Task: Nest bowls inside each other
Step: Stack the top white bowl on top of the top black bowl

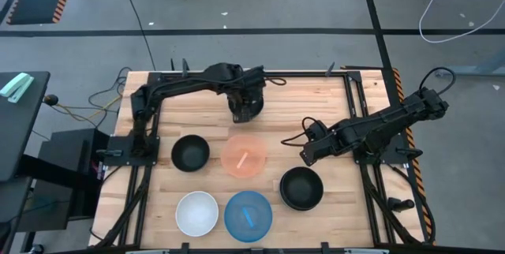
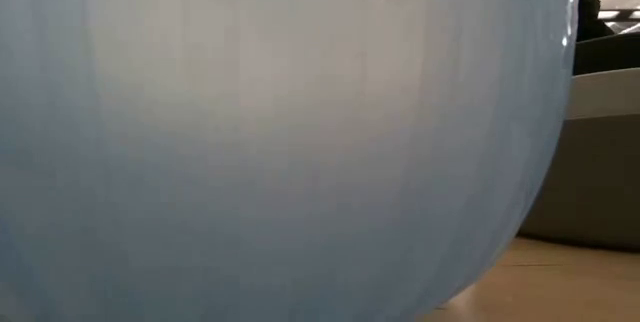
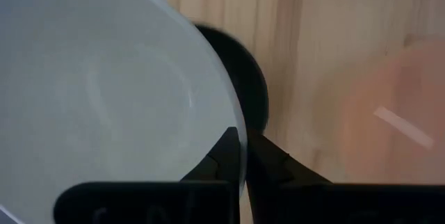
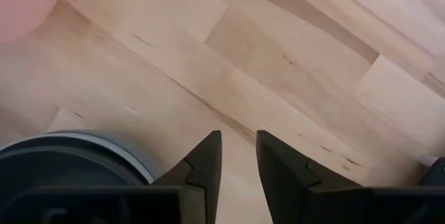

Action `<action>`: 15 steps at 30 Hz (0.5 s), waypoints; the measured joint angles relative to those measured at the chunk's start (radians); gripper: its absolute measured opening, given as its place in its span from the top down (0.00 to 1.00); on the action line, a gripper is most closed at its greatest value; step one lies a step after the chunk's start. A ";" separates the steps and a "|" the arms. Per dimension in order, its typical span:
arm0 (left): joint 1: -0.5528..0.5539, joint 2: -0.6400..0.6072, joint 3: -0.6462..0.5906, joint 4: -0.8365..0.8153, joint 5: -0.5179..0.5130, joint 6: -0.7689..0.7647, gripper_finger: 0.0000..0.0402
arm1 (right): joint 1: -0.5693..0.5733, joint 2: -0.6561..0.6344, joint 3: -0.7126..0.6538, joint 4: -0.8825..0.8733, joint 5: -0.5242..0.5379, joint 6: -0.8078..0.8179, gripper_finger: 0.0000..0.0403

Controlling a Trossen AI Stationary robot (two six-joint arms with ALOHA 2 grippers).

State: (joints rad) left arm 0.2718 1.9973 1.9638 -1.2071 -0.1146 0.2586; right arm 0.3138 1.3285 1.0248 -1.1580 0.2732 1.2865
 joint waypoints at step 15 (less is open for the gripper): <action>-0.012 0.166 0.060 -0.075 0.021 0.050 0.97 | 0.010 0.000 0.000 0.000 0.009 0.020 0.77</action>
State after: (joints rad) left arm 0.2594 2.1637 2.0234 -1.2823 -0.0933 0.3090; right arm 0.3241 1.3283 1.0248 -1.1584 0.2821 1.3064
